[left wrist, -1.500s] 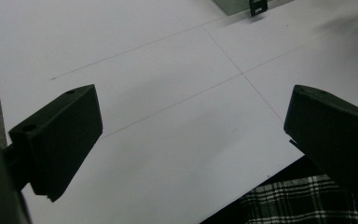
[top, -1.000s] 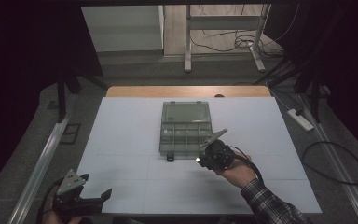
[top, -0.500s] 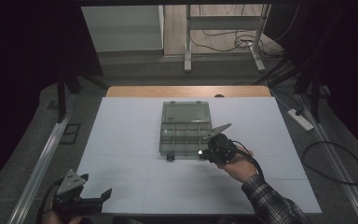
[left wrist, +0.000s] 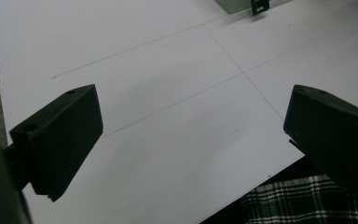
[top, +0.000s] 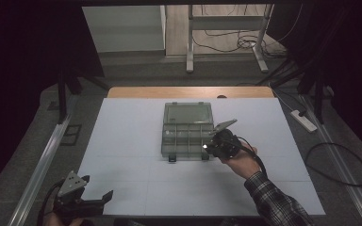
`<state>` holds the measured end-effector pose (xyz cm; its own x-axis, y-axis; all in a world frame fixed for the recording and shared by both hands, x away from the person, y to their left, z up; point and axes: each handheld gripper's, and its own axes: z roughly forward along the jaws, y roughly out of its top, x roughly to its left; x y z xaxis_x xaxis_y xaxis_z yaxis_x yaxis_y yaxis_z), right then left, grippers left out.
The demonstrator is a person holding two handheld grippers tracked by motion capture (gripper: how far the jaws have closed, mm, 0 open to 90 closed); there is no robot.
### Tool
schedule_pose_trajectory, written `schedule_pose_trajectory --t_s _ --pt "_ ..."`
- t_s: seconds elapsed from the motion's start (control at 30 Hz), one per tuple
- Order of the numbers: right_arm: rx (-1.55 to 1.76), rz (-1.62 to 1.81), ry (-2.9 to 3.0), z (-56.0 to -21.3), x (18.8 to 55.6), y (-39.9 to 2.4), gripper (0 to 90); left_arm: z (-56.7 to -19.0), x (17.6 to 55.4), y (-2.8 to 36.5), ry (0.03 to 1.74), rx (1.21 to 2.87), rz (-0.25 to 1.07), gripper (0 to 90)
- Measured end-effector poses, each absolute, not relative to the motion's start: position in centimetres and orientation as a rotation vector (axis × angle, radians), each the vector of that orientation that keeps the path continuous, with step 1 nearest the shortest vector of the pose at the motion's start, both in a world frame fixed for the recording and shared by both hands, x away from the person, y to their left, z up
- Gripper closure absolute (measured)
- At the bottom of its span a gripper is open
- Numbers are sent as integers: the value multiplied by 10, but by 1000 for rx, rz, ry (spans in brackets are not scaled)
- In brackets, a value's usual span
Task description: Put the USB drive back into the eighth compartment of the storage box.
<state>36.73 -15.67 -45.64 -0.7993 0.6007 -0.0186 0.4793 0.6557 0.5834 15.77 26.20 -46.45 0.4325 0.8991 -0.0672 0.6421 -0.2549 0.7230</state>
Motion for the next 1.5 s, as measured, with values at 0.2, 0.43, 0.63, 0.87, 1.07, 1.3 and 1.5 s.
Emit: schedule_pose_trajectory --t_s 0.2,0.43,0.63,0.87,1.07,1.3,1.5 --pt "892 846 2647 -458 374 -158 787 -465 158 261 1294 1999 483 50" --pt "907 839 2622 -460 380 -159 786 -464 158 261 1291 2005 484 50" --pt "916 827 2613 -463 385 -159 787 -464 158 261 1291 2004 483 50" --pt "921 806 2613 -468 390 -158 786 -464 158 261 1291 2005 483 51" --pt "908 783 2613 -471 392 -156 784 -464 158 261 1290 2006 484 51" --pt "900 741 2628 -477 393 -151 781 -464 158 261 1290 2006 485 51" --pt "881 726 2609 -479 392 -149 734 -464 158 261 1290 2005 485 51"
